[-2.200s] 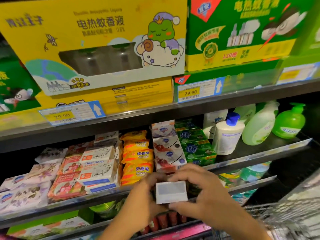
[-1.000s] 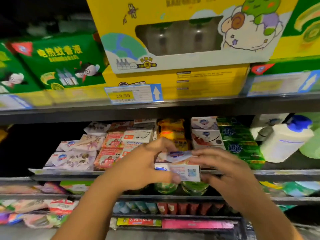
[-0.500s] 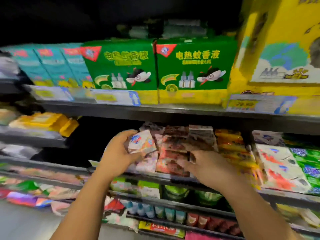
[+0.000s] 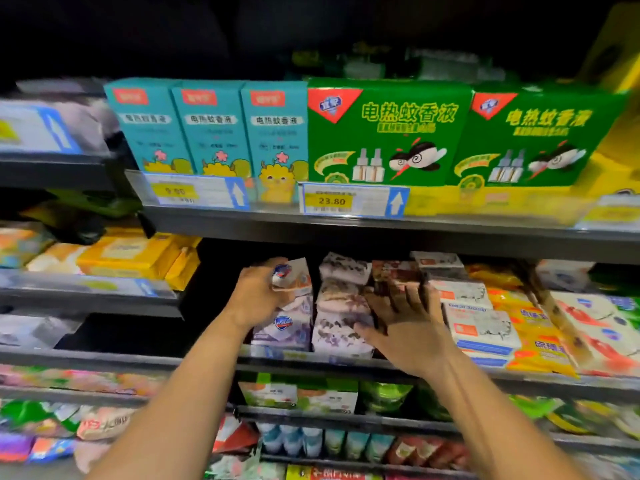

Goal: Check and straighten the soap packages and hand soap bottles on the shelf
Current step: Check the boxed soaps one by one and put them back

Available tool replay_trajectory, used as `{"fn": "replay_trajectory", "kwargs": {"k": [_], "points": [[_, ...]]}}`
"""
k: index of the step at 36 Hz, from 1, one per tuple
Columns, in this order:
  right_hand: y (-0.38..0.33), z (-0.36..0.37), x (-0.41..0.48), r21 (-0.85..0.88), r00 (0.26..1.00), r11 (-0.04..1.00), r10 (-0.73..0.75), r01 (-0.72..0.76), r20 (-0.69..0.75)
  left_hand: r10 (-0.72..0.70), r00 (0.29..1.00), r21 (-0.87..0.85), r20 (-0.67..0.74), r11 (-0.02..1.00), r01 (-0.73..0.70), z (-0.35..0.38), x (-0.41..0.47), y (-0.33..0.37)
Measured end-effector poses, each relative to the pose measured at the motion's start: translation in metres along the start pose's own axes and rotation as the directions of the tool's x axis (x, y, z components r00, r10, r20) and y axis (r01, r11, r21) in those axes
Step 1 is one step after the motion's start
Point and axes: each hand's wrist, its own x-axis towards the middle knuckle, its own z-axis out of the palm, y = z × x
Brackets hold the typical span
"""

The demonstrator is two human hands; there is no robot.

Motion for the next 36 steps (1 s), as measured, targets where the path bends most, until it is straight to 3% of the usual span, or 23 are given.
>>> {"fn": "replay_trajectory", "kwargs": {"k": [3,5,11,14,20,22,28,33,36], "points": [[0.001,-0.003,0.000,-0.030,1.000,1.000,-0.001,0.002,0.031,-0.023,0.999,-0.029,0.031,0.999,0.024,0.006,0.015,0.000],[0.001,-0.003,0.000,-0.046,0.999,0.999,-0.002,0.004,0.033,-0.005,0.996,0.107,0.090,0.994,-0.005,0.009,0.023,0.001],[0.001,0.001,0.000,-0.080,1.000,0.997,-0.015,0.016,0.011,0.076,0.975,0.256,0.210,0.958,-0.130,0.019,0.040,-0.021],[0.000,0.002,0.002,-0.070,1.000,0.998,0.003,-0.002,0.007,0.142,0.968,0.274,0.209,0.941,-0.198,0.022,0.047,-0.029],[0.000,0.003,0.002,-0.077,1.000,0.997,0.004,-0.004,0.009,0.098,0.967,0.423,0.234,0.886,-0.192,0.017,0.054,-0.029],[0.000,0.002,0.001,-0.083,1.000,0.997,0.009,-0.008,0.018,0.141,0.959,0.359,0.245,0.906,-0.225,0.019,0.054,-0.031],[0.000,0.004,0.003,-0.077,1.000,0.997,0.012,-0.012,0.004,0.120,0.964,0.191,0.236,0.967,-0.168,0.015,0.040,-0.024],[0.002,0.007,0.003,-0.092,1.000,0.996,-0.005,0.004,-0.011,0.006,0.964,0.234,0.267,0.970,-0.070,0.020,0.014,-0.013],[0.003,0.007,0.002,-0.094,1.000,0.995,-0.026,0.025,-0.013,-0.035,0.971,0.364,0.236,0.930,-0.055,0.021,0.002,-0.002]]}}
